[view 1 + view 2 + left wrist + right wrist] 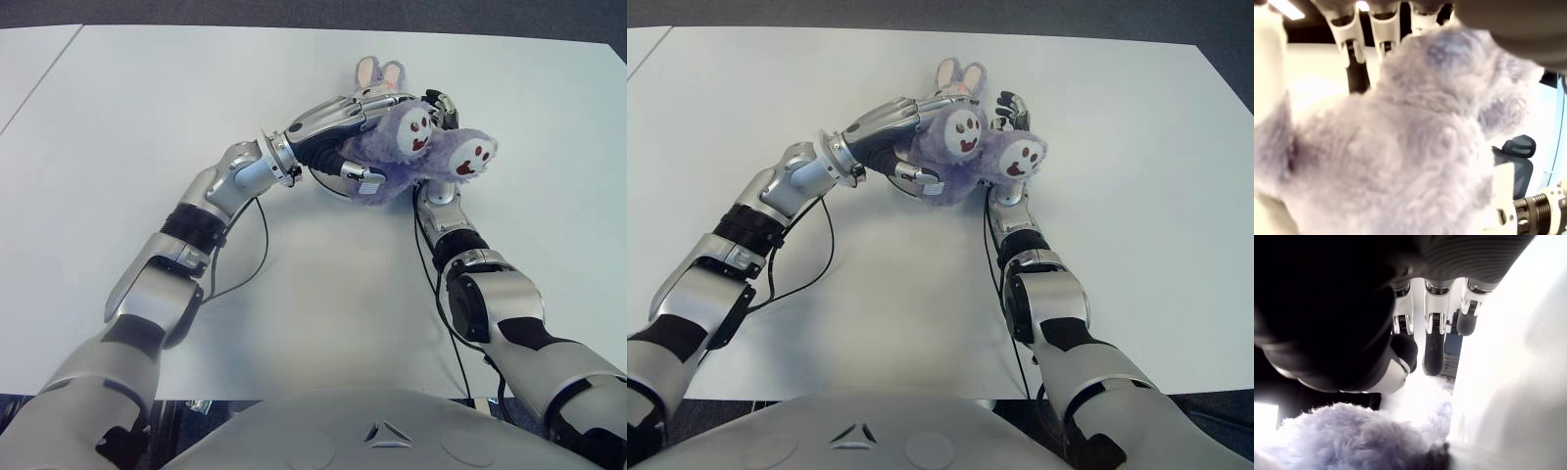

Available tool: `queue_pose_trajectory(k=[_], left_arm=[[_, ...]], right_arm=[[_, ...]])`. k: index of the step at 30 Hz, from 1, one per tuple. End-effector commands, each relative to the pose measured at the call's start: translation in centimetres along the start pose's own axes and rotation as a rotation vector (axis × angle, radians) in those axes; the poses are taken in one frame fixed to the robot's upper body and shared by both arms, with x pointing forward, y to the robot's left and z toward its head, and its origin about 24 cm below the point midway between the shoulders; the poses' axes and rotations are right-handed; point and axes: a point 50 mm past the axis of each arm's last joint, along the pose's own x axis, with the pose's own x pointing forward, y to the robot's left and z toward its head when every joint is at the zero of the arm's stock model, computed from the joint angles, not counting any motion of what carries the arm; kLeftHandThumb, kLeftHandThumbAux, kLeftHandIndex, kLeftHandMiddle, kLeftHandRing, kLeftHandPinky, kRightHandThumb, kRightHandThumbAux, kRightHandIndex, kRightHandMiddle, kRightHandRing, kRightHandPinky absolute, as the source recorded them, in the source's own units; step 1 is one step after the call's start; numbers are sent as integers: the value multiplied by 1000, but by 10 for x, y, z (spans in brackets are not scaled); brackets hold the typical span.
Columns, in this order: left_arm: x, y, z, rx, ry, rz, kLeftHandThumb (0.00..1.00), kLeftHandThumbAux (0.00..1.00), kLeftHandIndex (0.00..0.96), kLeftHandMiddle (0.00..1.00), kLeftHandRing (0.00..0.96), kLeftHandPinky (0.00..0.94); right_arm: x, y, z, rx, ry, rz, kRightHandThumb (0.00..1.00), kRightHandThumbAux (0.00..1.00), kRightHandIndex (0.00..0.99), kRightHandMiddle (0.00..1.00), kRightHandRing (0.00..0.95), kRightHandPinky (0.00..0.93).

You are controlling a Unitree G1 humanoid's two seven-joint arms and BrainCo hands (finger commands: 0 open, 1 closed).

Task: Put the doll into the plate.

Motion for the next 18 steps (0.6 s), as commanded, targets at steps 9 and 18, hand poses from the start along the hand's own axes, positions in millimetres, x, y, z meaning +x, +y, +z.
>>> queue_pose_trajectory(k=[9,18], left_arm=[[-26,-26,3,-63,16,-180,210,105,0,0,0,0],[-35,-20,5,-46,5,-199,206,141,0,0,0,0]], right_arm=[[-139,33,-118,-107,534,175,922,822,193,197,268,0],[-139,34,-118,-116,540,176,958,783,186,198,338,0]])
